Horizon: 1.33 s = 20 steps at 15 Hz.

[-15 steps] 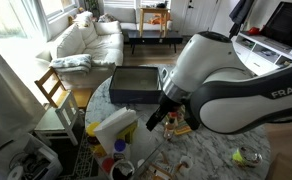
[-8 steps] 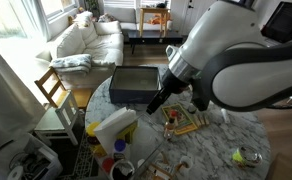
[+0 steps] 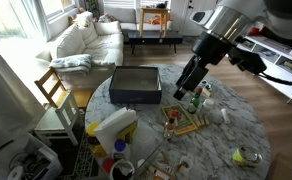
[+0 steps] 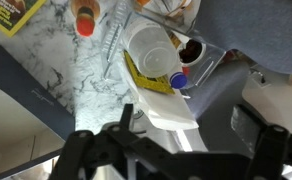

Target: Turn the transparent bucket upside down, then put it in the transparent box

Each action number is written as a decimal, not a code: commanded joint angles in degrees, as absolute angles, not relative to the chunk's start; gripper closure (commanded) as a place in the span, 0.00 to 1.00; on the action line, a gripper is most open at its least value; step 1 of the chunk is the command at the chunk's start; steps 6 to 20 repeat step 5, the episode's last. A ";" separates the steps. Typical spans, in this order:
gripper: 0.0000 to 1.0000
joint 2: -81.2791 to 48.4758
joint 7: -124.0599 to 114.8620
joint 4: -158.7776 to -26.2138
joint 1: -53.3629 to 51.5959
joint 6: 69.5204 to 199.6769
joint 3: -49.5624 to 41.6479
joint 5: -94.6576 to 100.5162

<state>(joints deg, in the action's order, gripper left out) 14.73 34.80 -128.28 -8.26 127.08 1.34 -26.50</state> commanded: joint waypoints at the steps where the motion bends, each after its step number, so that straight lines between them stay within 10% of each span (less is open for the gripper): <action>1: 0.00 15.94 35.61 -128.06 -8.44 123.77 -0.50 -26.31; 20: 0.00 16.48 35.88 -127.95 -8.45 122.95 -0.98 -26.34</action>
